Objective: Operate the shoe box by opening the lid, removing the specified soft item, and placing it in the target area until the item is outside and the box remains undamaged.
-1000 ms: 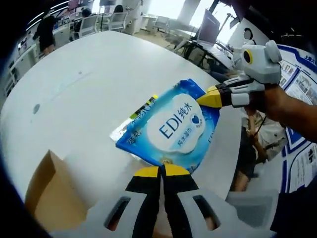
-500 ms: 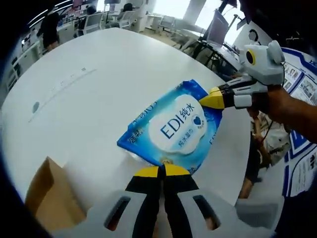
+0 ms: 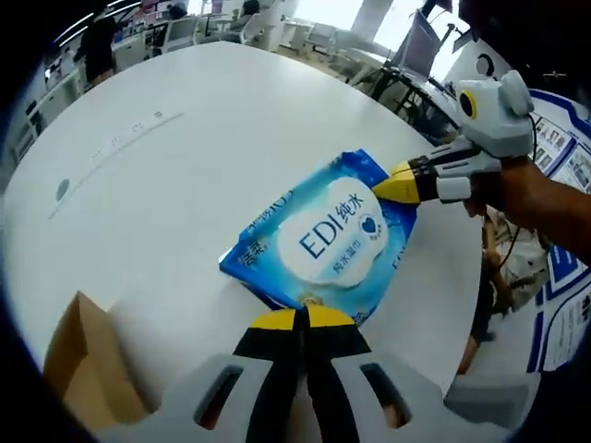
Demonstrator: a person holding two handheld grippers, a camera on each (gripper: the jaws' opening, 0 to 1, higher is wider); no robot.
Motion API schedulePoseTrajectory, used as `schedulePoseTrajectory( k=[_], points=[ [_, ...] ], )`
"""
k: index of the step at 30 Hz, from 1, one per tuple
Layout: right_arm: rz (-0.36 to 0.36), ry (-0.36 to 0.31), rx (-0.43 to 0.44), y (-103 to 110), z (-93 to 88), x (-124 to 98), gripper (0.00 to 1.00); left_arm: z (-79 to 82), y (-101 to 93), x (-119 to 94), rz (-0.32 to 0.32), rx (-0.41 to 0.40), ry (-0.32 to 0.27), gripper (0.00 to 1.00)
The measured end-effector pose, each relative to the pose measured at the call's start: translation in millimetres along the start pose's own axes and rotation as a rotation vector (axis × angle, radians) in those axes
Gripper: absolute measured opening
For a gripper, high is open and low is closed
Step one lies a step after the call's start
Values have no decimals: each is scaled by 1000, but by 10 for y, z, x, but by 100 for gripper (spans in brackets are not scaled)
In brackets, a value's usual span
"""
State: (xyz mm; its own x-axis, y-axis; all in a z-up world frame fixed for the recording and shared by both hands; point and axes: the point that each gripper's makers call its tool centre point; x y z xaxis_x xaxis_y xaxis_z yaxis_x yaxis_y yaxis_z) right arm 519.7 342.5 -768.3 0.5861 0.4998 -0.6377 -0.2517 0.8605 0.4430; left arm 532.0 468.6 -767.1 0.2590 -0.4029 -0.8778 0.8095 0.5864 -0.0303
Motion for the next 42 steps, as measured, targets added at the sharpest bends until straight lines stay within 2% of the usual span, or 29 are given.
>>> schedulePoseTrajectory(
  k=[5, 10, 13, 15, 21, 23, 26, 29, 33, 37, 41, 42],
  points=[
    [5, -11, 13, -37, -22, 17, 0, 11, 12, -23, 13, -6, -8, 0],
    [-12, -58, -19, -65, 80, -7, 5, 17, 20, -62, 22, 3, -25, 0],
    [-23, -64, -14, -86, 89, -13, 9, 39, 39, -83, 27, 15, -42, 4],
    [-26, -74, -13, -83, 102, -27, 11, 57, 54, -113, 34, 14, -57, 11],
    [-50, -117, -20, -10, 150, -158, 18, 39, 33, -306, 37, 25, -78, 15],
    [-54, -127, -23, 26, 156, -217, 19, 54, 7, -412, 32, 21, -105, 16],
    [-56, -146, -31, 174, 160, -340, 18, 14, -9, -580, 28, 33, -126, 15],
    [-63, -168, -34, 254, 158, -445, 18, -64, 18, -774, 36, 40, -146, 14],
    [-72, -198, -21, 430, 142, -568, 17, -205, 148, -1008, 58, 20, -168, 14],
    [-71, -203, -21, 697, 75, -591, 16, -457, 272, -1182, 84, 15, -166, 15],
    [-63, -195, -18, 904, 11, -543, 16, -719, 408, -1308, 94, -24, -147, 15],
    [-60, -194, -18, 945, 7, -529, 16, -739, 420, -1322, 97, -26, -147, 15]
  ],
)
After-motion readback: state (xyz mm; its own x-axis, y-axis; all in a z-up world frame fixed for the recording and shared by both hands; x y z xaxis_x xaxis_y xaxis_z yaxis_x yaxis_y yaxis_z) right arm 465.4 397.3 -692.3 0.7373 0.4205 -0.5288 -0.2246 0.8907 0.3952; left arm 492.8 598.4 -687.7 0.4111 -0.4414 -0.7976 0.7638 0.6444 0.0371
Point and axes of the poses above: the point that each gripper's makers call its tool centre point, and the gripper's own axes: x roughly forward along the fingers, y roughly to its left, z roughly out of its top, and after that the axes turned 15 degrees about z, right-handed
